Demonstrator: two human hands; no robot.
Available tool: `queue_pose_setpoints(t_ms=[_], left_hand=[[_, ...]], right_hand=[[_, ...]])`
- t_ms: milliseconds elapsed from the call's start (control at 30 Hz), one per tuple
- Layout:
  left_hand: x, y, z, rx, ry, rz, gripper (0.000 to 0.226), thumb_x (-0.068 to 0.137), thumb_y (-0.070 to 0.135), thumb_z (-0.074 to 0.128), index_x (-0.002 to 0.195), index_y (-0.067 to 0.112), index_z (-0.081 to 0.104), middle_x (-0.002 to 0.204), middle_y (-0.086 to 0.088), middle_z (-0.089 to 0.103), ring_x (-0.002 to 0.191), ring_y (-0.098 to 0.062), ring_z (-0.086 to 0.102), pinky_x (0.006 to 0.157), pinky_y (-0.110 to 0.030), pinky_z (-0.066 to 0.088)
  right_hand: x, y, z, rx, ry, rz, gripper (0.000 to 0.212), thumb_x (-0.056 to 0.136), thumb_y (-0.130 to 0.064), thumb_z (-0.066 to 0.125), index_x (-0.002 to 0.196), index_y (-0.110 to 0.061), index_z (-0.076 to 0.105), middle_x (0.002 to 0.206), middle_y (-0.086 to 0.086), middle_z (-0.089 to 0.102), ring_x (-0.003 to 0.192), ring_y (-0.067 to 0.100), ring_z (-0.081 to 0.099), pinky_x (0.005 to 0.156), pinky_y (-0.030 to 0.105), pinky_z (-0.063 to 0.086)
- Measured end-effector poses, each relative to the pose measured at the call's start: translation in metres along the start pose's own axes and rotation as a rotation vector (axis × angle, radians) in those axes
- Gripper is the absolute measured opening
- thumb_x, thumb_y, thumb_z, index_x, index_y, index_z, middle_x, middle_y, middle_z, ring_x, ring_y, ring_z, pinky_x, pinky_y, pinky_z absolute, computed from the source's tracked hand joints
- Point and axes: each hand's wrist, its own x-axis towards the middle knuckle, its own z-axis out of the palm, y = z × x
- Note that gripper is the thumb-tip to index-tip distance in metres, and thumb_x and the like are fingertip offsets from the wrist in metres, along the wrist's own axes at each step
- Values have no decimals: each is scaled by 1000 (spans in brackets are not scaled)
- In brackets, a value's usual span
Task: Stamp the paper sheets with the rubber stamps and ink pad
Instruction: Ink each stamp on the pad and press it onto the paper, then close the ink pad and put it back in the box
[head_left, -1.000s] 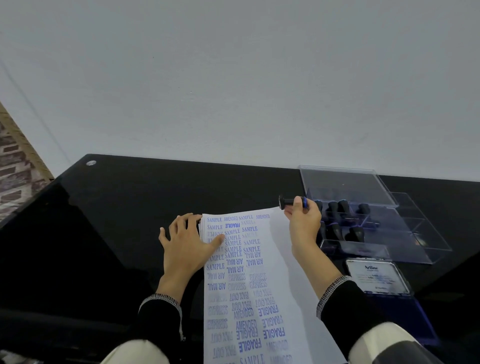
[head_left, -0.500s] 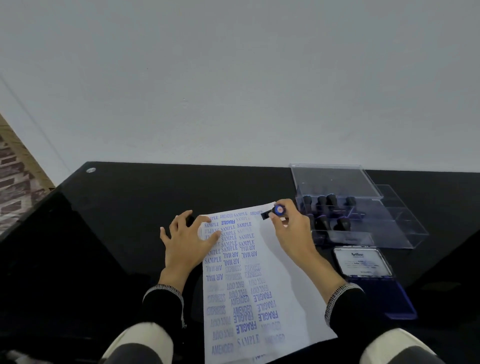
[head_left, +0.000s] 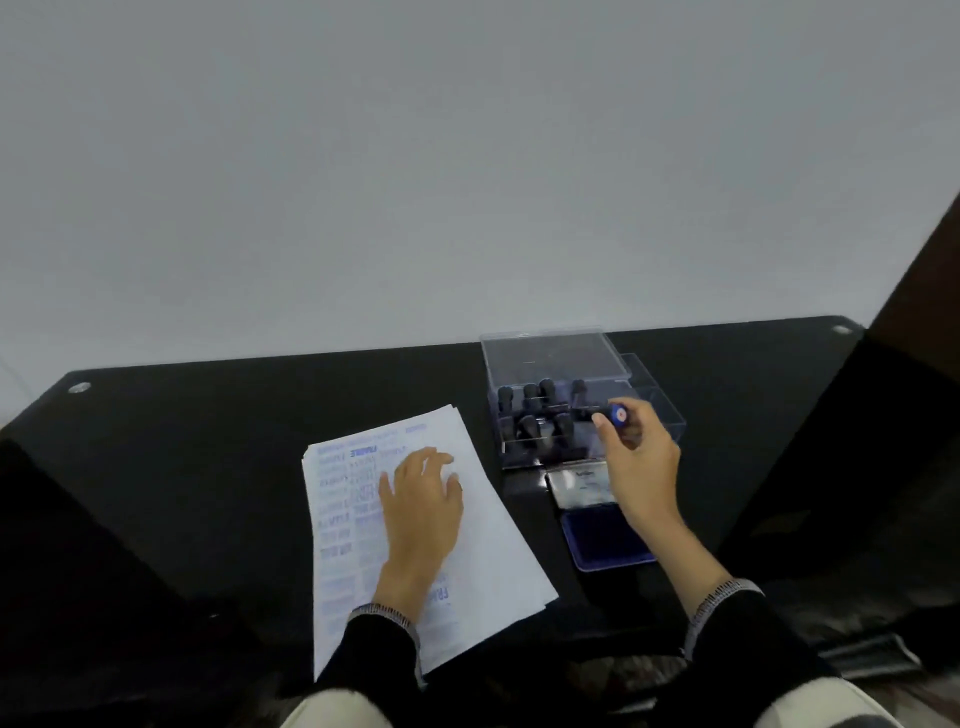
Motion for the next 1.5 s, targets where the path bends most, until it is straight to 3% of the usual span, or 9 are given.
queue_pose_setpoints(t_ms=[200,333,467,567,700,833,1100,1400,1500], left_hand=[[-7,28,27,-105,61,131,28,93,26,58,121,19,58,123,0,59,114,-20,55,104,-41,40],[-8,27,32,-53,-6,218,53,93,30,58,143,29,39,135,-1,51,119,-18,51,101,-37,44],[-8,28,32,-5,-30,240,57,94,35,55,146,39,32,143,0,42,127,-18,45,104,-34,39],[-10,27,33,-46,-16,247,56,94,35,56,145,41,33,140,2,44,125,-16,46,102,-33,41],[-9,26,34,-59,-15,230,56,94,37,54,144,45,31,141,5,43,125,-13,45,102,-32,42],[-8,26,35,-53,-29,211,55,95,36,52,144,47,29,141,6,42,126,-11,42,103,-29,39],[-9,27,33,-54,-31,210,54,95,33,52,144,44,31,136,7,46,121,-10,45,102,-29,40],[-9,28,31,-38,-64,215,55,97,32,49,146,44,27,130,7,50,110,-9,50,99,-28,40],[-10,29,28,-45,-48,248,59,96,27,50,148,39,25,119,8,50,94,-7,50,86,-23,42]], right_hand=[[26,19,-32,-59,29,40,17,89,-11,64,105,-14,59,85,-6,60,74,-4,57,63,3,44],[54,27,-30,-69,6,19,16,90,-11,62,105,-14,58,87,-3,61,75,-3,57,63,1,42],[92,34,-19,-132,0,22,20,90,-10,62,110,-9,60,96,4,63,78,6,57,61,-2,39],[118,42,-9,-174,-73,48,27,91,-11,62,116,-10,56,102,5,60,88,14,59,68,7,41],[141,52,2,-394,-199,-8,20,91,-14,61,107,-14,48,93,7,58,80,21,58,69,27,44],[156,61,10,-616,-299,-31,12,92,-21,61,98,-14,52,91,8,61,77,25,58,67,33,46],[169,67,31,-947,-509,81,23,94,-23,54,110,-14,68,117,15,62,109,35,56,89,39,43],[157,59,31,-917,-390,119,27,94,-16,51,115,1,57,120,23,57,108,40,56,90,43,46],[141,56,25,-880,-355,46,25,96,-13,46,114,0,57,116,23,60,105,40,56,87,44,46]])
